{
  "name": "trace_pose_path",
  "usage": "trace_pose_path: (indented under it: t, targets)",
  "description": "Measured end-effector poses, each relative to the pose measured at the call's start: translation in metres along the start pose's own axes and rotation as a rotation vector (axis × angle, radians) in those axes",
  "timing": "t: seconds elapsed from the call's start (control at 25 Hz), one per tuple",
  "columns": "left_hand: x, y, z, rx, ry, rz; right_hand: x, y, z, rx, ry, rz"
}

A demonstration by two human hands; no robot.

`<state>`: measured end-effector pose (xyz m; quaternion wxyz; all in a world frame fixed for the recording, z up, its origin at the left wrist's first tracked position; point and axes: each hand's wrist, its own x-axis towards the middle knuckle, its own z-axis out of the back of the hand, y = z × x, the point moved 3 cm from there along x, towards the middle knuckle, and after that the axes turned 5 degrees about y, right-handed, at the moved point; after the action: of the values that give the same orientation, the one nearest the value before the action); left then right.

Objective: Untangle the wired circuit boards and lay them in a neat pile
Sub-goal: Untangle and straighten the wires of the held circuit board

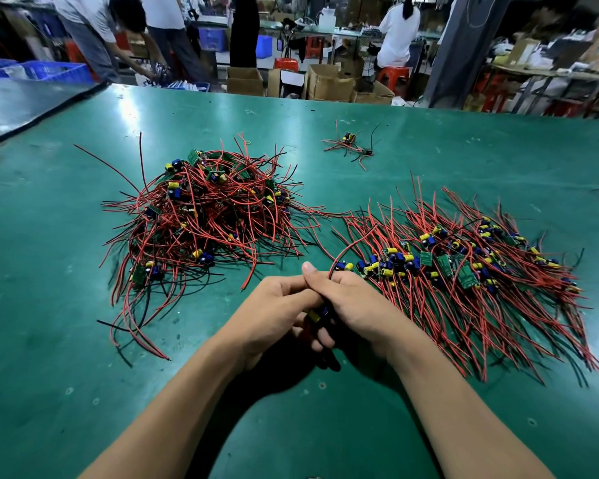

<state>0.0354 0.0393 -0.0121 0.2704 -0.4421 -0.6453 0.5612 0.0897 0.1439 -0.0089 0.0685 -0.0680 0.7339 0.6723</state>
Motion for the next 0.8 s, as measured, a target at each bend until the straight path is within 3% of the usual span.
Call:
trace_pose_path:
  t: [0.24,0.44,0.6,0.8]
  targets:
    - [0.000,0.002,0.000,-0.037,-0.020,0.013,-0.007,0.010,0.005,-0.119,0.070,-0.005]
    - [0.001,0.001,0.003,-0.041,-0.042,0.034,0.004,0.006,0.024,-0.233,-0.261,0.001]
    - [0.002,-0.001,0.002,-0.065,-0.052,0.031,0.010,0.006,0.031,-0.233,-0.417,0.063]
    - [0.002,0.000,0.000,-0.085,-0.099,0.000,0.012,-0.001,0.027,-0.072,-0.412,0.032]
